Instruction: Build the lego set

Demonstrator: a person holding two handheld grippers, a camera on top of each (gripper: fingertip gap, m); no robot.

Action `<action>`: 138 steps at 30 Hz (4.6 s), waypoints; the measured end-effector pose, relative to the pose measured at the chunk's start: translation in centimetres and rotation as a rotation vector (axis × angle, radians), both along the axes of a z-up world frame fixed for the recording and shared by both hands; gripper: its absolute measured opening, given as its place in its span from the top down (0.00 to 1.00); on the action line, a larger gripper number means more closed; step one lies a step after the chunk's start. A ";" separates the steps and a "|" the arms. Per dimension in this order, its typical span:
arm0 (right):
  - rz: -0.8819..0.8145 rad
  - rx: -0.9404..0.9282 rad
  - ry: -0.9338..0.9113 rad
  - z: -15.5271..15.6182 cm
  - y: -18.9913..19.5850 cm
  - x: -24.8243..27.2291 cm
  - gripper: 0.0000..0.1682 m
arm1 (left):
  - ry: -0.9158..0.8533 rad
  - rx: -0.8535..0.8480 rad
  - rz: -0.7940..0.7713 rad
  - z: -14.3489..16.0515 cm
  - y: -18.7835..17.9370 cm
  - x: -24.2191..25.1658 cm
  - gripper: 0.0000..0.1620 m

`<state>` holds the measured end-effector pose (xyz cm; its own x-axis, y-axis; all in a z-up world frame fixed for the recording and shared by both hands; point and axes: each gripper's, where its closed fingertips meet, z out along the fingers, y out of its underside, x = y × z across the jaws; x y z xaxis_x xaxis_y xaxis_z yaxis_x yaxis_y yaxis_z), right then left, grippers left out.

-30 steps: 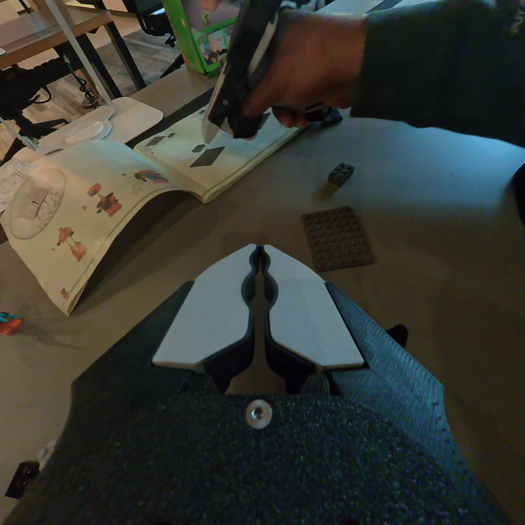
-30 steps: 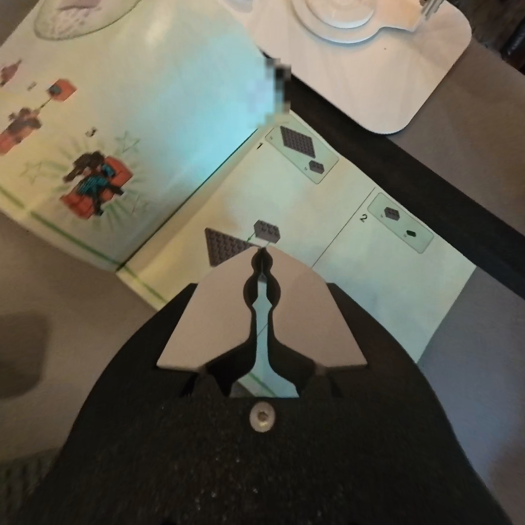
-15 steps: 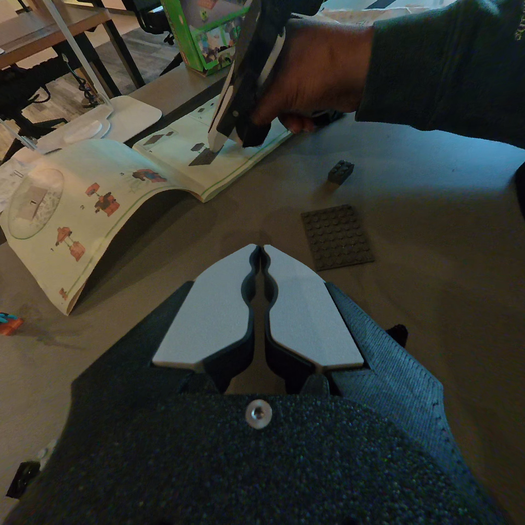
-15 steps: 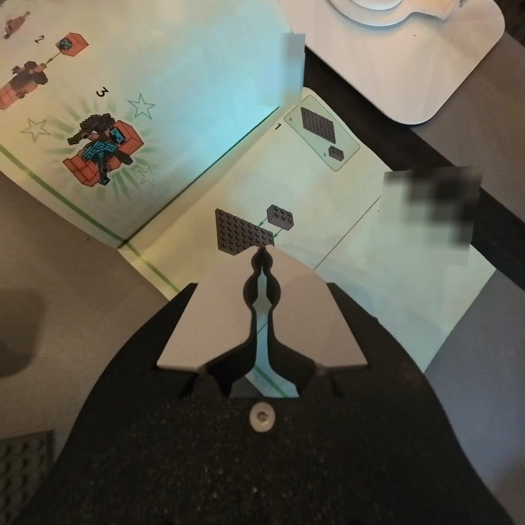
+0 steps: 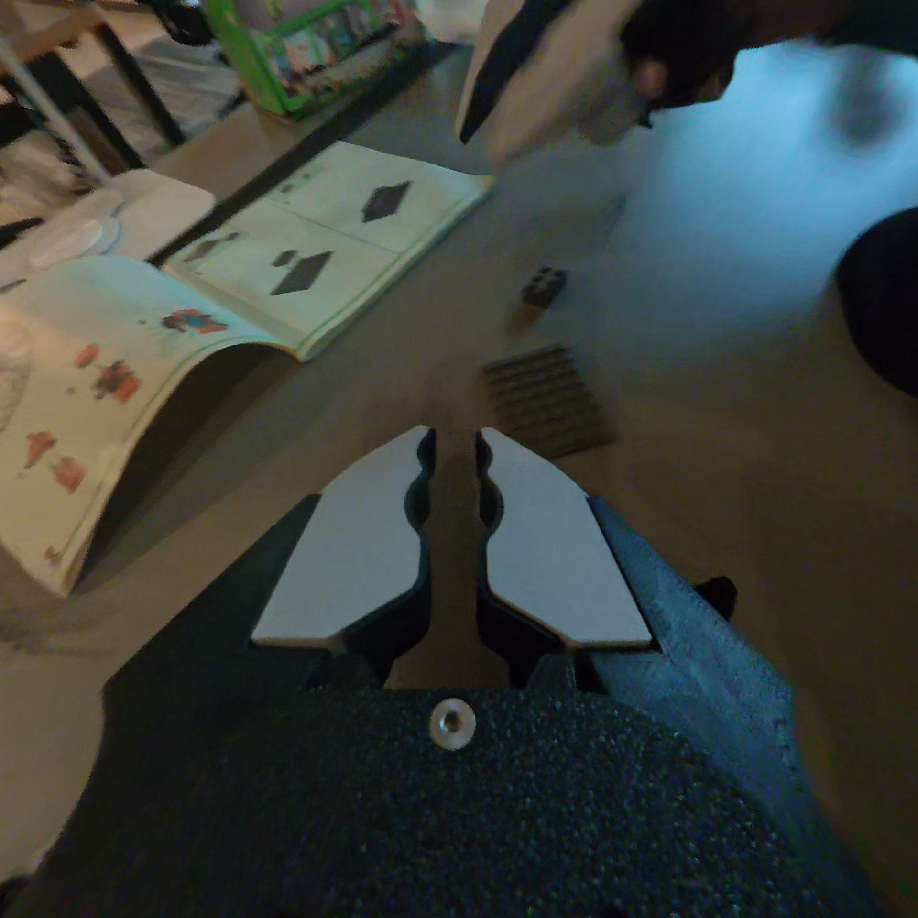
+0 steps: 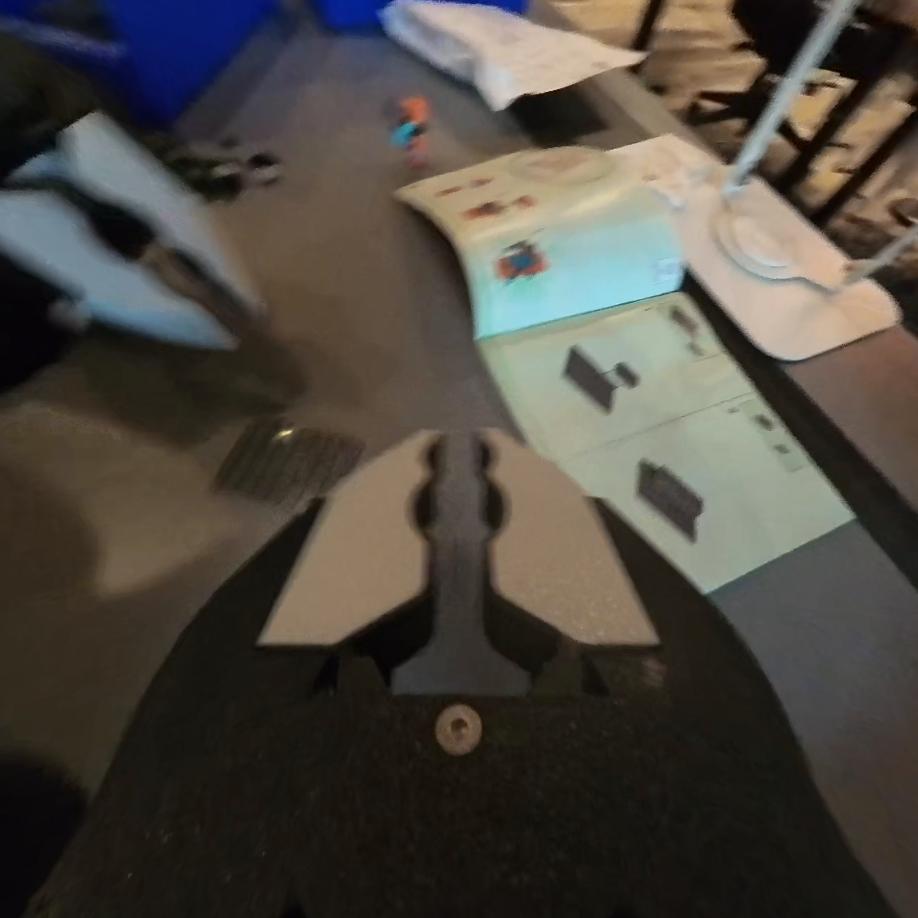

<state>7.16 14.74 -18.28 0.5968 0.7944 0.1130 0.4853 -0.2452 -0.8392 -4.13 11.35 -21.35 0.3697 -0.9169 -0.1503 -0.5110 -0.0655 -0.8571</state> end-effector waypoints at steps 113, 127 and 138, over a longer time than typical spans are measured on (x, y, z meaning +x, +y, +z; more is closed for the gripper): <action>0.532 -0.276 -0.362 -6.1 -4.1 -5.2 1.00 | 0.197 -0.118 -0.372 -3.5 -4.0 2.0 0.73; 0.638 -0.295 -0.550 -6.2 -4.2 -5.2 1.00 | 0.174 -0.119 -0.365 -3.2 -4.0 2.2 0.74; 0.613 -0.254 -0.506 -6.1 -4.2 -5.3 1.00 | 0.113 -0.176 -0.319 -2.6 -3.0 4.2 0.73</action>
<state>1.88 10.53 -24.35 -0.0248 0.9994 0.0245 0.8982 0.0330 -0.4383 0.09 8.30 -23.93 0.0512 -0.9987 -0.0034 -0.6204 -0.0291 -0.7837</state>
